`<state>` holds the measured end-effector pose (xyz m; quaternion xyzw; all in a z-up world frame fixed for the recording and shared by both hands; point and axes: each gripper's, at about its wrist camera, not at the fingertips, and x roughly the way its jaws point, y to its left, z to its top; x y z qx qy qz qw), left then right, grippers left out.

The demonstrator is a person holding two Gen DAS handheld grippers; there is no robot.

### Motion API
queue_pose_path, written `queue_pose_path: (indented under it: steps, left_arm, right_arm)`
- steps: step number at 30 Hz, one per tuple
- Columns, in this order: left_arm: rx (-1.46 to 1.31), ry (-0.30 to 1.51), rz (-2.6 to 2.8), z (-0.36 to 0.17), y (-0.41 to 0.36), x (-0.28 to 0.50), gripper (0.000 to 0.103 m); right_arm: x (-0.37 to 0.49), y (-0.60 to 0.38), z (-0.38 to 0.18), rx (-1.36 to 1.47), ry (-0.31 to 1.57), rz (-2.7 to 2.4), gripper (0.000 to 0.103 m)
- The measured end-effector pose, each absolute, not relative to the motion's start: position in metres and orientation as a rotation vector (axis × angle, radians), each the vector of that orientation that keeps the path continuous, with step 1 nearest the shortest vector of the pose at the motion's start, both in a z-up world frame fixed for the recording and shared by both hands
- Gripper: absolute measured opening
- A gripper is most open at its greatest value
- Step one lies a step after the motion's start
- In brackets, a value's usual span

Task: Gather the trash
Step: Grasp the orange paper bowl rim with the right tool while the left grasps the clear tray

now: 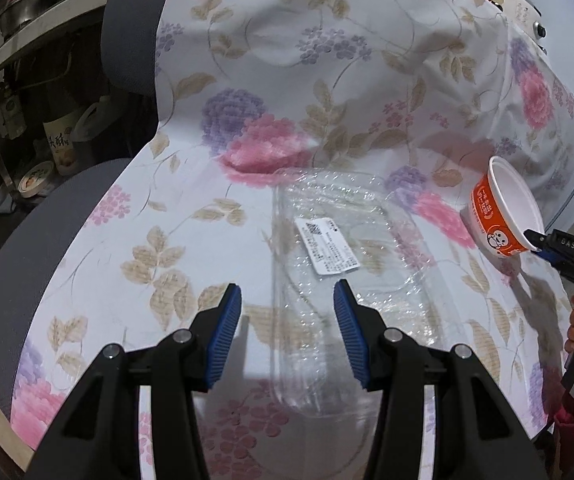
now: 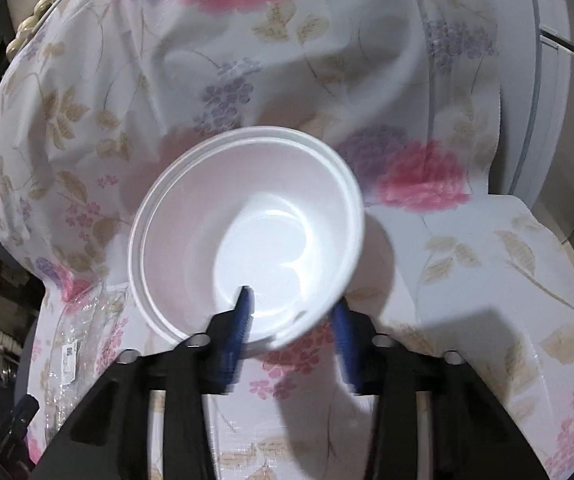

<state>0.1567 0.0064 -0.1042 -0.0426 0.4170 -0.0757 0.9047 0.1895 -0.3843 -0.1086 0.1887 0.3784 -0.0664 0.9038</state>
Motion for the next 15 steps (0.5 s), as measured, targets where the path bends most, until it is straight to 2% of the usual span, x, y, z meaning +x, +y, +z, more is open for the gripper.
queue_pose_path:
  steps: [1,4,15]
  left_arm:
    - [-0.086,0.863,-0.155,-0.105,0.007,0.156,0.047]
    - [-0.088,0.866,-0.150,-0.105,0.011,0.154,0.047]
    - [-0.101,0.865,-0.176,-0.107,0.017,0.154,0.047]
  right_arm:
    - [0.186,-0.381,-0.106,0.385,0.774,-0.137,0.014]
    - [0.170,-0.373,-0.094,0.360,0.749,-0.122,0.006]
    - [0.103,-0.360,-0.071,0.376,0.787,-0.086,0.006]
